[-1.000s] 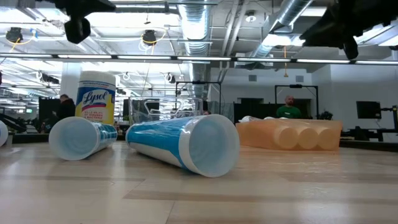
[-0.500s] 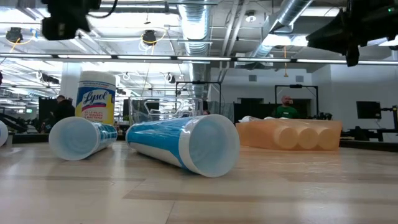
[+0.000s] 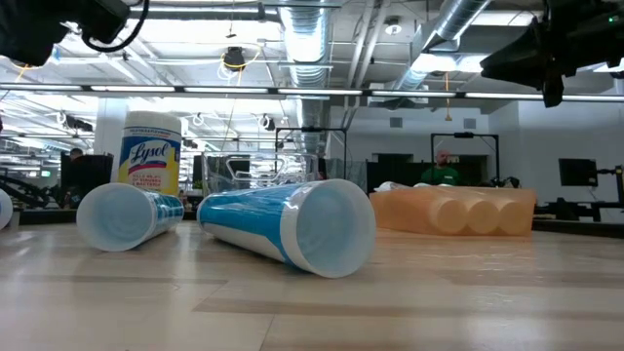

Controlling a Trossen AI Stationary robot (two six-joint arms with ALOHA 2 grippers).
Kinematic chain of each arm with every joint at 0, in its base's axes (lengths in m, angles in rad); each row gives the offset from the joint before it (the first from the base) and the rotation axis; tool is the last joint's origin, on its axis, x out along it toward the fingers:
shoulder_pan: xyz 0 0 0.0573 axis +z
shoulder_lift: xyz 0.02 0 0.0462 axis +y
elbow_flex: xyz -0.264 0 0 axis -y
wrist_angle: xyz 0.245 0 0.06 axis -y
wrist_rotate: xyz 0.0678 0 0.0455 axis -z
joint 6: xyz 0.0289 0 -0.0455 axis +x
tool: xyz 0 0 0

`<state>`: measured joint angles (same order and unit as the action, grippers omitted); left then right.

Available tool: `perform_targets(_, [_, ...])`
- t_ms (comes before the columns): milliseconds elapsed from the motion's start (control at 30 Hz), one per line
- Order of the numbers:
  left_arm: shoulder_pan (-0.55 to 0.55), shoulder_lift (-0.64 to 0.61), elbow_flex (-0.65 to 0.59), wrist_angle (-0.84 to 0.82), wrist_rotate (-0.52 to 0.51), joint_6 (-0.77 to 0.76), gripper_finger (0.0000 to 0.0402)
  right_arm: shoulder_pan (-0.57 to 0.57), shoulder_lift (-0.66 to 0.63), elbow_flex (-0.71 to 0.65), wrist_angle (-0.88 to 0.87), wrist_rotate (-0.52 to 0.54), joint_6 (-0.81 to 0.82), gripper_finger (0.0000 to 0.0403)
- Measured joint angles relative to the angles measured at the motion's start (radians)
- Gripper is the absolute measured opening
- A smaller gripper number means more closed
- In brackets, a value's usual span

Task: Pick & place silicon tubes, Sealant and Lysol wipes
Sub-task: Put the left blue sealant into the transparent bin

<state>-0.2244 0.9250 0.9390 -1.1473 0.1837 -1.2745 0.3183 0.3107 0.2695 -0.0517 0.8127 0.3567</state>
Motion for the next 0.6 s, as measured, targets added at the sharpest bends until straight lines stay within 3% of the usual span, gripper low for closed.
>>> perform_targets(167, [-0.051,-0.001,0.000,-0.023,-0.006,-0.072,0.0000,0.000,-0.006,0.000,0.001,0.002,0.001,0.0066])
perform_targets(433, [-0.160,0.021,0.000,-0.059,-0.068,-0.399,0.0000,0.000,-0.032,0.000,0.000,0.005,0.000,0.0066])
perform_targets(600, [-0.230,0.097,0.000,-0.058,-0.121,-0.539,0.0000,0.000,-0.069,0.000,0.004,0.002,0.000,0.0066])
